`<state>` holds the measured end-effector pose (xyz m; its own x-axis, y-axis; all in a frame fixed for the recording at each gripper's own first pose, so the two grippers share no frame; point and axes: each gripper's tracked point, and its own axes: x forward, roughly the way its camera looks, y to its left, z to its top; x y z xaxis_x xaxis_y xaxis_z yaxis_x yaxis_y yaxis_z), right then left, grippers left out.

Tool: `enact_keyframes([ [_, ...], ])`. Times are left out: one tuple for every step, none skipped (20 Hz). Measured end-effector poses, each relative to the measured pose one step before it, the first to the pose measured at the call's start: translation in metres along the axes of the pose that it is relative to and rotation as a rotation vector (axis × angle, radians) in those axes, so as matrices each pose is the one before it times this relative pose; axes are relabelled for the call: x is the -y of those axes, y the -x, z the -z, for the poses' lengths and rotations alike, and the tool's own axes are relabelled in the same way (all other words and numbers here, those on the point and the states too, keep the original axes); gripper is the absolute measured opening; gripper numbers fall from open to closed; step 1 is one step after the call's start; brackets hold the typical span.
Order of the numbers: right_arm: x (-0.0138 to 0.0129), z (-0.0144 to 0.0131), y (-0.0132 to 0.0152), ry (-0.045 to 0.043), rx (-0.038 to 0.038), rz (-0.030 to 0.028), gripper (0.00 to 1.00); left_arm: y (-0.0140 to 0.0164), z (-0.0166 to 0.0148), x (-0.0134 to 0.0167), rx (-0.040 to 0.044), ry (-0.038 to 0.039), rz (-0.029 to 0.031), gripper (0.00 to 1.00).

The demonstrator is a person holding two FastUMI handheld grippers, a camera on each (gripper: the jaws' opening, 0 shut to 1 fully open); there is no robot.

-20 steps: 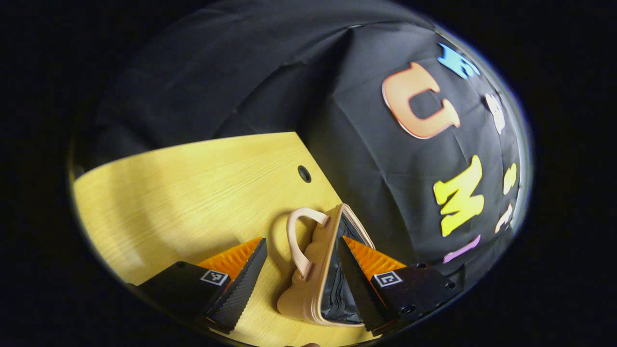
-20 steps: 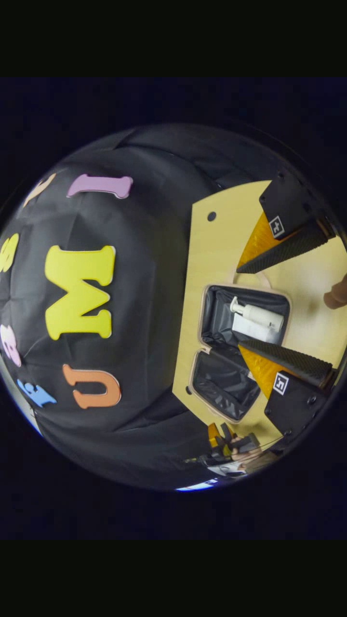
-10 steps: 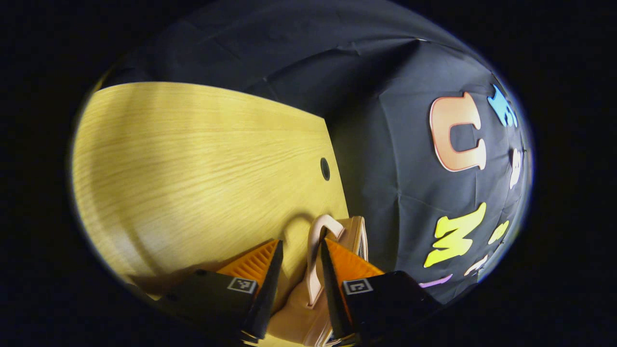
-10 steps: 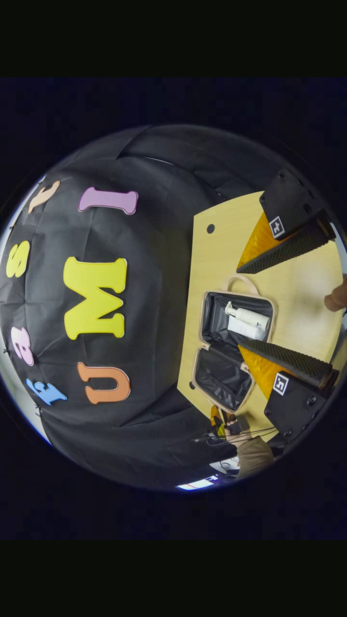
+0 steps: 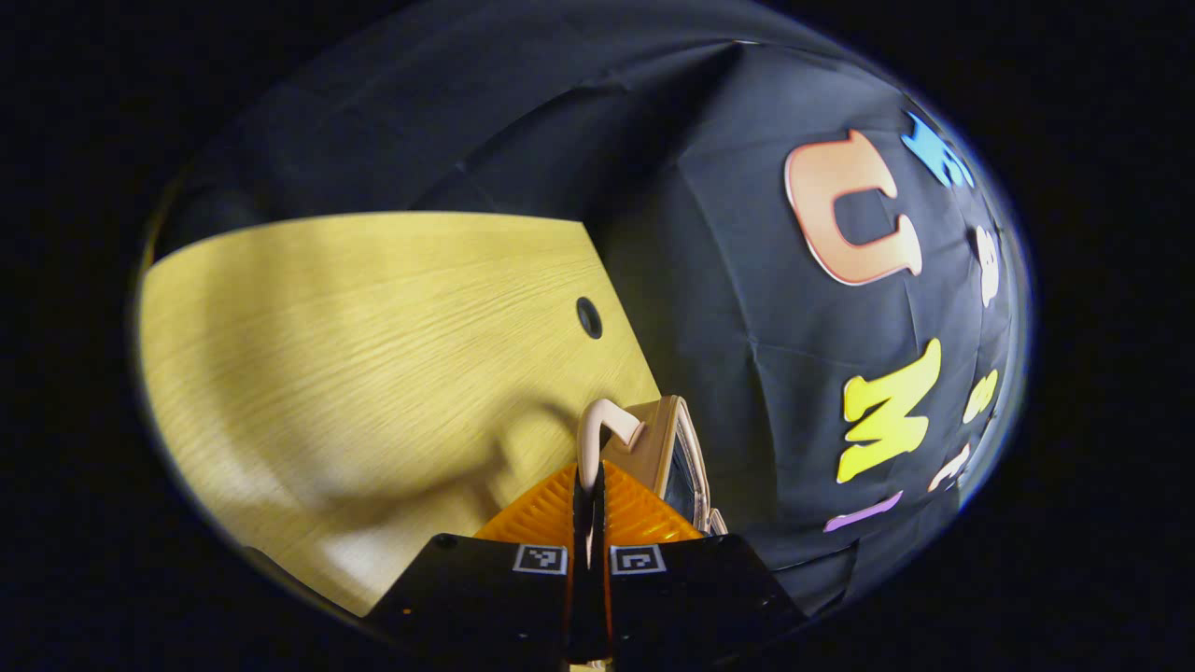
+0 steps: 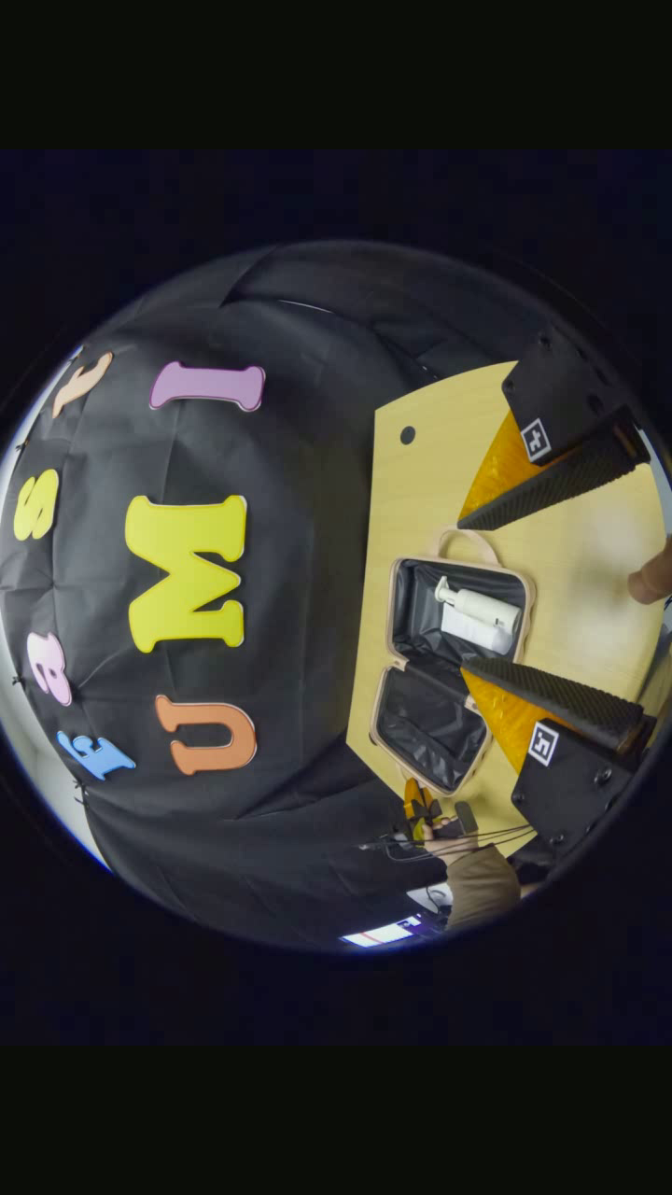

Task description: First open the suitcase, pack the skin care products into it, and then close the suitcase.

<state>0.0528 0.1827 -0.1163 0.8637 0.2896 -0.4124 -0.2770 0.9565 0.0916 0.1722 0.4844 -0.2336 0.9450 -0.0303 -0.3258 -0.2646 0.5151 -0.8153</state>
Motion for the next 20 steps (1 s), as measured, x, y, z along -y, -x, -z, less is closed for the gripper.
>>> enact_keyframes([
  [-0.00052, -0.00345, 0.00181, -0.00756, 0.00778, -0.00869, 0.78, 0.00465, -0.006, 0.01473, 0.01039, -0.04237, -0.00369, 0.03],
  [0.00244, -0.00492, 0.00251, -0.00238, 0.01214, -0.00504, 0.79, 0.00418, -0.00706, 0.01671, 0.01667, -0.04752, 0.00341, 0.03],
  [0.00152, -0.00448, 0.00219, 0.00451, 0.01162, -0.00357, 0.82, 0.00661, -0.00697, 0.0191, 0.01554, -0.06388, 0.00495, 0.03],
  [0.0021, -0.00484, 0.00198, 0.01128, 0.01652, -0.00412, 0.82, 0.00559, -0.00845, 0.01996, 0.01668, -0.06661, 0.00483, 0.03],
  [0.00559, -0.005, 0.00215, 0.01678, 0.01617, 0.0119, 0.82, 0.00767, -0.00383, 0.01912, 0.01375, -0.05932, 0.00613, 0.03],
  [0.00495, -0.00413, 0.00187, 0.01439, 0.01701, 0.01165, 0.78, 0.00559, -0.00698, 0.02459, 0.01839, -0.051, 0.01726, 0.03],
  [0.00402, -0.00565, 0.00324, 0.00858, 0.02136, 0.00544, 0.77, 0.0018, -0.00756, 0.02389, 0.01744, -0.05481, 0.01272, 0.03],
  [0.00524, -0.00507, 0.00336, 0.00393, 0.02029, 0.01178, 0.78, 0.00423, -0.00426, 0.02356, 0.01632, -0.06535, 0.00273, 0.03],
  [0.00324, -0.0112, 0.00207, 0.00082, 0.00812, -0.00262, 0.82, 0.00338, -0.00376, 0.01939, 0.01358, -0.05586, 0.00358, 0.03],
  [0.00169, -0.00437, 0.00321, -0.00264, 0.00366, -0.00769, 0.82, 0.00248, -0.00189, 0.02138, 0.01447, -0.06412, 0.00115, 0.02],
  [0.00405, -0.00178, 0.00305, -0.00245, -0.00088, -0.00261, 0.82, 0.00234, 0.00056, 0.02216, 0.01805, -0.05935, -0.00124, 0.03],
  [0.00548, -0.00196, 0.00352, -0.00187, -0.00072, -0.00599, 0.82, 0.00055, -0.00012, 0.02269, 0.01229, -0.04296, 0.00943, 0.03],
  [0.00619, -0.00206, 0.00336, -0.00037, 0.00301, 0.00022, 0.82, 0.00458, -0.00182, 0.01894, 0.00998, -0.02988, 0.01131, 0.03],
  [0.00739, -0.00212, 0.00439, 0.0027, 0.00905, 0.00752, 0.82, 0.00207, 0.00044, 0.02353, 0.00791, -0.03175, 0.01363, 0.03],
  [0.00786, -0.00266, 0.00358, 0.00418, 0.00847, 0.00542, 0.82, 0.00344, 0.00043, 0.01855, 0.00687, -0.02891, 0.00366, 0.03],
  [0.00641, -0.00042, 0.00414, 0.00488, 0.00477, 0.00563, 0.82, 0.0013, 0.00269, 0.01958, 0.00149, -0.02286, 0.00349, 0.03],
  [0.00702, -0.00002, 0.00323, 0.00243, 0.00083, 0.00232, 0.82, 0.00231, 0.00426, 0.01967, 0.00272, -0.02037, 0.00445, 0.03],
  [0.00676, -0.00067, 0.00231, 0.00143, 0.00197, 0.00186, 0.82, 0.00042, 0.00366, 0.01828, -0.00084, -0.00921, 0.00477, 0.03],
  [0.00791, -0.00094, 0.00252, 0.00131, 0.00276, 0.00479, 0.82, 0.00155, 0.00379, 0.01853, -0.00339, 0.00454, 0.00472, 0.03],
  [0.00929, -0.00096, 0.0041, 0.00169, 0.00605, 0.008, 0.82, -0.00065, 0.00448, 0.02109, -0.00602, -0.00125, 0.01337, 0.03],
])
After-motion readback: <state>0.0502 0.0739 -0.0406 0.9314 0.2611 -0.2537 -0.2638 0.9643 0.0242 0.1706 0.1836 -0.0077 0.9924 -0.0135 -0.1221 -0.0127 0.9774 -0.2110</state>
